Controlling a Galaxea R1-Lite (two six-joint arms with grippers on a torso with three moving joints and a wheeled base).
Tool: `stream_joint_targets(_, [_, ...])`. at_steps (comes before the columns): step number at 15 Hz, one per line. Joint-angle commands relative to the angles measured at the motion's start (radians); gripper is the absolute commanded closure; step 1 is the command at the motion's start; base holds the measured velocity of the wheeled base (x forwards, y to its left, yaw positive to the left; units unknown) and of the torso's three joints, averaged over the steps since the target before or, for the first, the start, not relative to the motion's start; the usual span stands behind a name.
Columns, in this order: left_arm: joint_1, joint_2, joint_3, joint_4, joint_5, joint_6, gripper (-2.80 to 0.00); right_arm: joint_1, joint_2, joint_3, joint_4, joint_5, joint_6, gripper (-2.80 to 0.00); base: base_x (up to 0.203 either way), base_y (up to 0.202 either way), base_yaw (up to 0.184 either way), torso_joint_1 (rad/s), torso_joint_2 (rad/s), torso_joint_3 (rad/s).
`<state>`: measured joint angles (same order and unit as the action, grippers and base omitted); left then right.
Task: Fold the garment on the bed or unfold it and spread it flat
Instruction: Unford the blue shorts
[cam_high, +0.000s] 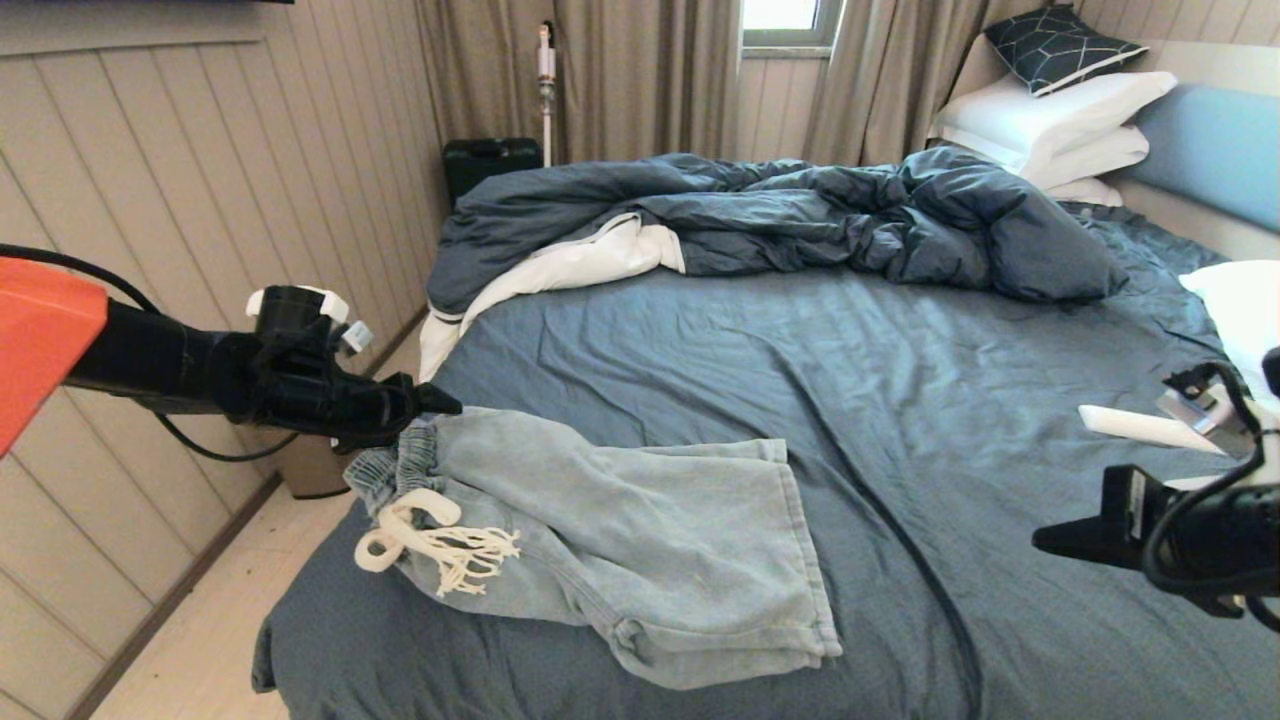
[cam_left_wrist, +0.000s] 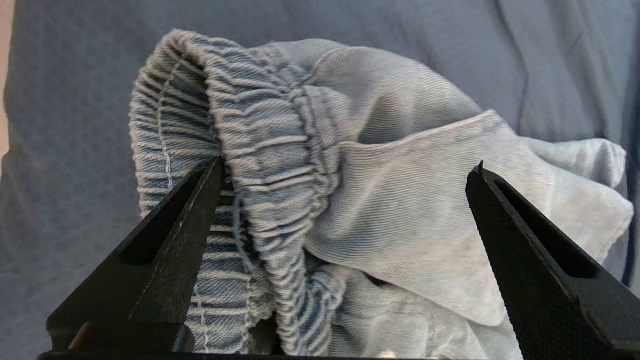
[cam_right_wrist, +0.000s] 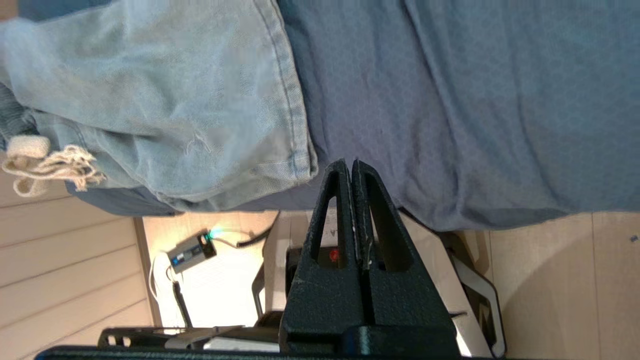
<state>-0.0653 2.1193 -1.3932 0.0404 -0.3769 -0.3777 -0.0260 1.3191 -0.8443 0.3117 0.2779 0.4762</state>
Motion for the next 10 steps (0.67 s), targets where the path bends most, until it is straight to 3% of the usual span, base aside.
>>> stream_joint_targets(1, [-0.001, 0.018, 0.002, 0.001, -0.004, -0.004, -2.80, -0.003, 0.000, -0.001, 0.001, 0.001, 0.005, 0.00, 0.000, 0.000, 0.000, 0.000, 0.00, 0.000])
stream_joint_targets(8, [-0.074, 0.001, 0.019, 0.007, -0.013, -0.012, -2.80, -0.005, 0.002, -0.007, 0.001, -0.002, 0.004, 0.00, 0.000, 0.000, 0.000, 0.000, 0.00, 0.000])
stream_joint_targets(9, [-0.077, -0.002, 0.020, 0.007, -0.013, -0.012, 0.00, -0.009, 0.002, -0.007, 0.001, -0.002, 0.002, 0.00, 0.000, 0.000, 0.000, 0.000, 0.00, 0.000])
stream_joint_targets(10, [-0.080, -0.002, 0.019, 0.007, -0.011, -0.012, 0.00, -0.011, 0.003, -0.007, 0.001, 0.000, 0.004, 0.00, 0.000, 0.000, 0.000, 0.000, 0.00, 0.000])
